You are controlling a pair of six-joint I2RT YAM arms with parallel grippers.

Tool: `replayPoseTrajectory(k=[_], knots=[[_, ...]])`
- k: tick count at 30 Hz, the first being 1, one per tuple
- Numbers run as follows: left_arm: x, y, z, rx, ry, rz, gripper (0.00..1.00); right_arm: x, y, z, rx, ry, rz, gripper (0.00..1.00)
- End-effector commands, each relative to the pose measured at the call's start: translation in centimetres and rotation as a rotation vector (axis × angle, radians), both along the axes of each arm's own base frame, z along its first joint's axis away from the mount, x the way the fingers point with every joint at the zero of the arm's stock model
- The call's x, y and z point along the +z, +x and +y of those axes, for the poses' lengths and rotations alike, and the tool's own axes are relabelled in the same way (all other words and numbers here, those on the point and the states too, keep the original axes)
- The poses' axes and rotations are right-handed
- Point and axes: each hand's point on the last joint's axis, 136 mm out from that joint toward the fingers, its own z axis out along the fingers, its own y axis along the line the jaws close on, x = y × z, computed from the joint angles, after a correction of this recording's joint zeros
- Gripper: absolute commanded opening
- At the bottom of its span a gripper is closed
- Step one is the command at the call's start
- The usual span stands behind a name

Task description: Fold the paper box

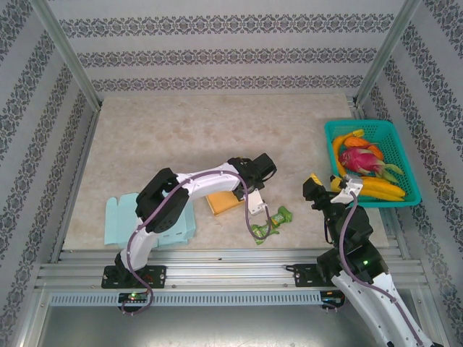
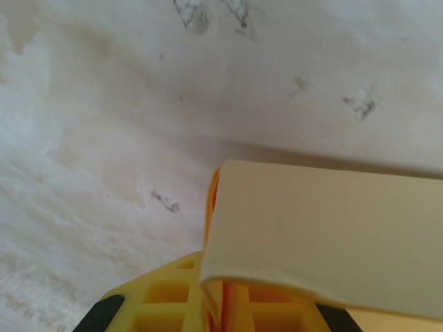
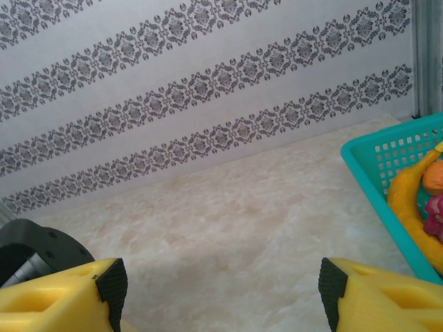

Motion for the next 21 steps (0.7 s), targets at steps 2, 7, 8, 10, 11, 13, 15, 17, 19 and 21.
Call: replayPoseTrajectory(k=[2,7,8,10,11,13,15,17,19,21], knots=[[-0.7,-0.4,-1.6,-0.020,-0.053,0.026,0.09,-0.4,0.1,-0.5,-0.031,-0.008,0.005,0.75],[0.1,0.1,-1.7,-0.008,-0.049,0.009,0.29,-0.5,0.1,-0.6,-0.032,-0.011,0.007,0.75],[0.2,0.1,-1.7,-0.007,-0.046,0.007,0.31,-0.5,0.1,-0.6,-0.032,-0.012,0.008,0.75],[0.9,0.2,-1.9,-0.008,-0.053,-0.003,0.35,-0.6,0.1,-0.7,-0.037,-0.014,0.009,0.75],[1.2,0.2,-1.9,-0.006,-0.057,-0.009,0.36,-0.6,0.1,-0.6,-0.035,-0.014,0.009,0.75],[1.7,0.3,-1.9,-0.004,-0.063,-0.022,0.38,-0.6,0.2,-0.6,-0.036,-0.013,0.010,0.75],[2.6,0.5,-2.1,0.004,-0.082,-0.037,0.39,-0.6,0.1,-0.6,-0.034,-0.013,0.008,0.75],[3.9,0.7,-2.5,0.025,-0.124,-0.045,0.40,-0.6,0.2,-0.6,-0.035,-0.015,0.010,0.75],[5.2,0.6,-2.7,0.042,-0.154,-0.051,0.40,-0.7,0.2,-0.6,-0.034,-0.015,0.011,0.75],[6.3,0.6,-2.7,0.051,-0.176,-0.063,0.40,-0.7,0.3,-0.6,-0.036,-0.017,0.014,0.75]])
